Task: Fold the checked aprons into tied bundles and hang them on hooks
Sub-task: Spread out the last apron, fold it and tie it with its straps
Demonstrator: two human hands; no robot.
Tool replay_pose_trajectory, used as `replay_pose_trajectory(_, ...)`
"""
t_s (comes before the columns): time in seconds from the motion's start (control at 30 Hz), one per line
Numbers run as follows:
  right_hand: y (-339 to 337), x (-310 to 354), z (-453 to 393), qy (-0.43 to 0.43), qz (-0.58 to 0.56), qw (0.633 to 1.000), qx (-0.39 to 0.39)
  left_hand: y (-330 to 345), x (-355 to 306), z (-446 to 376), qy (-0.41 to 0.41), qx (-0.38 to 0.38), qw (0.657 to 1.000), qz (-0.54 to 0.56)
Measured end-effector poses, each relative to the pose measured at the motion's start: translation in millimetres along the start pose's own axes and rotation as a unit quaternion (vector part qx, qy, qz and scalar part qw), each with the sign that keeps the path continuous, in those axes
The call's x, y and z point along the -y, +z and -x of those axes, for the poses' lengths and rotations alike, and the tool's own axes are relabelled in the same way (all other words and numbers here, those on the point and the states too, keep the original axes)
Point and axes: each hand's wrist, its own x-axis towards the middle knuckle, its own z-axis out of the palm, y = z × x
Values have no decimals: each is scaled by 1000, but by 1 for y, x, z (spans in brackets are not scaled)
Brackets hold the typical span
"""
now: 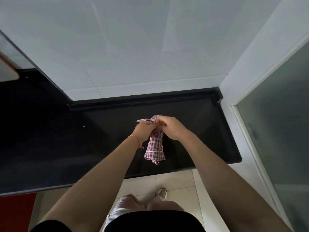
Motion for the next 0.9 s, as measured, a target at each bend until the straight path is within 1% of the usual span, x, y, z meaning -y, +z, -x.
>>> replay_pose_trajectory(0.17, 4, -10, 4, 55, -106, 993, -9, 0, 8, 0, -3, -12, 999, 40)
replay_pose_trajectory(0.3, 8, -11, 5, 105, -138, 985, -19, 0, 9, -2, 2, -22, 999, 30)
replay_pose_trajectory(0.4, 7, -5, 6, 88, -146, 984, -51, 0, 6, -2, 13, -37, 999, 34)
replay_pose_trajectory(0.53, 12, 4, 6, 45, -80, 994, -59, 4, 5, -5, 30, -65, 997, 41)
replay_pose_trajectory(0.63, 19, 9, 5, 37, -46, 994, -97, 3, 4, -6, 28, -96, 994, 40)
replay_pose_trajectory(0.7, 22, 10, 6, 36, -26, 992, -117, 0, 2, -7, 37, -93, 995, 9)
replay_pose_trajectory(0.77, 22, 14, 7, 37, 7, 991, -127, -3, 0, -7, 49, -70, 995, -46)
replay_pose_trajectory(0.83, 21, 17, 4, 48, 27, 993, -107, -4, -2, -4, 65, -43, 992, -98)
replay_pose_trajectory(0.9, 18, 20, -1, 77, 60, 994, -53, -1, -3, -1, 82, -27, 981, -172)
